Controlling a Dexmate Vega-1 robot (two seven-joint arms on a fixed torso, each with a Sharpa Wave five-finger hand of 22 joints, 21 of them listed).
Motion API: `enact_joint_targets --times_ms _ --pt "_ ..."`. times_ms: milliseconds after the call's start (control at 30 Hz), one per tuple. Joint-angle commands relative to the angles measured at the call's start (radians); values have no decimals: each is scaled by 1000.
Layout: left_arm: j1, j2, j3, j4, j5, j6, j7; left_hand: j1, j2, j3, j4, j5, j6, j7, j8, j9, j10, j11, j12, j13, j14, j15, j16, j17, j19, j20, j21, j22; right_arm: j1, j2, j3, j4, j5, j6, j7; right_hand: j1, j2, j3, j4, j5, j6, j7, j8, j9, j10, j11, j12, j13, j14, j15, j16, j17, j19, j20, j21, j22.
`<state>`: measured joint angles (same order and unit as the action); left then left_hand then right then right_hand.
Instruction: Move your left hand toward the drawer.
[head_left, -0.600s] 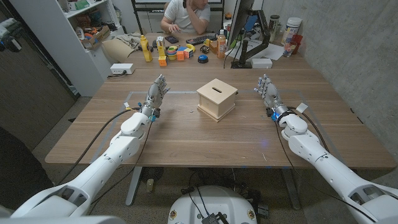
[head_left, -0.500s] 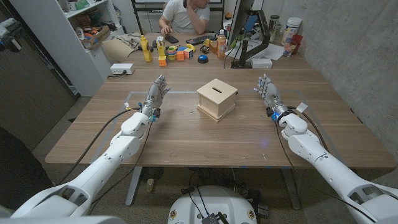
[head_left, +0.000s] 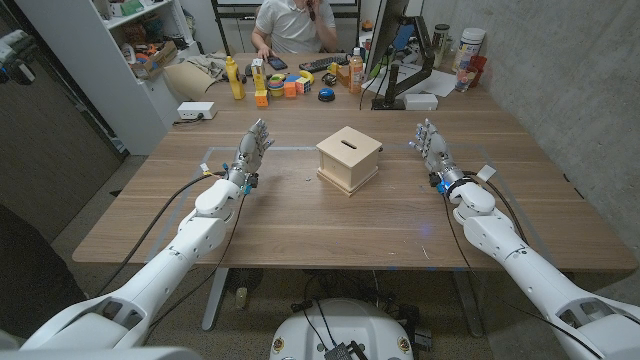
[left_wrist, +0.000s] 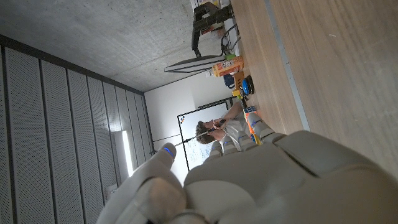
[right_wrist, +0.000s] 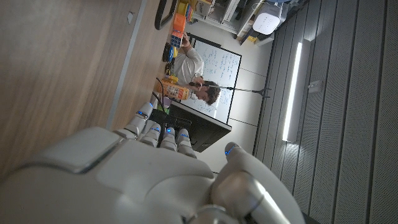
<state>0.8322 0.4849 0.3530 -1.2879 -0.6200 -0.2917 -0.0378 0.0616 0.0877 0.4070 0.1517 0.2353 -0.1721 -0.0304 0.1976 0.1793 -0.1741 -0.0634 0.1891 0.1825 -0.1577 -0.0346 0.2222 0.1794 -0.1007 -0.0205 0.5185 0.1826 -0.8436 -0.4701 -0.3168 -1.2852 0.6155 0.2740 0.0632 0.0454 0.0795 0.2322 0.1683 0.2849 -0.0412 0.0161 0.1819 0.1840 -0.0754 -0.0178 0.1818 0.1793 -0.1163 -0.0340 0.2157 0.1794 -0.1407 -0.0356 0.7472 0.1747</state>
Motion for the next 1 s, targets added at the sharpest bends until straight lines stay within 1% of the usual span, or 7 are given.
enact_joint_targets --times_ms 33,67,167,367,600,833,1000 --pt "4 -7 7 -9 185 -129 140 19 27 5 -22 7 30 -75 20 5 51 -29 12 2 53 33 14 1 54 114 7 -1 -4 13 16 1 -12 -7 12 -3 62 6 -2 6 -7 -1 8 3 -8 -1 4 5 -6 -38 7 5 -2 -79 0 2" --pt "0 -7 10 -7 218 -152 159 22 21 5 -27 7 41 -83 22 5 63 -33 14 2 65 45 17 1 61 116 6 -2 -4 14 17 1 -10 -9 12 -3 62 6 -2 7 -7 0 8 3 -7 0 5 5 -6 -38 7 5 -2 -79 -1 2" --pt "-15 -4 18 -7 319 -206 221 33 13 7 -38 8 70 -103 28 4 99 -40 21 2 89 45 21 1 81 124 6 -3 0 17 15 6 -15 -7 16 -3 62 6 -2 7 -7 0 8 3 -7 -1 5 5 -6 -37 6 5 -2 -79 -1 2" --pt "-66 15 45 -11 528 -264 323 47 6 11 -51 10 85 -119 28 4 121 -44 22 3 109 41 25 1 101 112 6 -3 7 24 14 15 -16 -6 25 -3 63 6 -2 7 -6 0 8 3 -6 -2 5 5 -6 -38 6 5 0 -79 -3 2" --pt "-135 38 85 -24 751 -263 438 61 -5 12 -66 12 98 -148 27 3 139 -49 20 3 129 40 27 1 118 123 3 -4 9 28 14 21 -19 -4 31 -3 63 6 -2 7 -6 0 8 3 -6 -2 5 5 -5 -38 6 4 1 -79 -5 2" --pt "-203 61 138 -38 902 -236 497 66 -11 12 -73 13 101 -161 25 3 144 -50 18 3 139 38 28 1 126 123 1 -5 7 32 17 24 -15 0 36 -2 62 5 -2 7 -4 0 9 3 -5 -1 5 5 -5 -37 6 4 2 -79 -7 2" --pt "-251 79 183 -42 1000 -215 534 76 -24 10 -86 16 130 -183 31 4 162 -54 17 3 158 33 30 1 141 133 -3 -6 6 34 20 30 -14 7 40 -2 62 5 -2 7 -3 0 9 3 -4 -1 5 5 -4 -37 6 4 3 -78 -8 2"
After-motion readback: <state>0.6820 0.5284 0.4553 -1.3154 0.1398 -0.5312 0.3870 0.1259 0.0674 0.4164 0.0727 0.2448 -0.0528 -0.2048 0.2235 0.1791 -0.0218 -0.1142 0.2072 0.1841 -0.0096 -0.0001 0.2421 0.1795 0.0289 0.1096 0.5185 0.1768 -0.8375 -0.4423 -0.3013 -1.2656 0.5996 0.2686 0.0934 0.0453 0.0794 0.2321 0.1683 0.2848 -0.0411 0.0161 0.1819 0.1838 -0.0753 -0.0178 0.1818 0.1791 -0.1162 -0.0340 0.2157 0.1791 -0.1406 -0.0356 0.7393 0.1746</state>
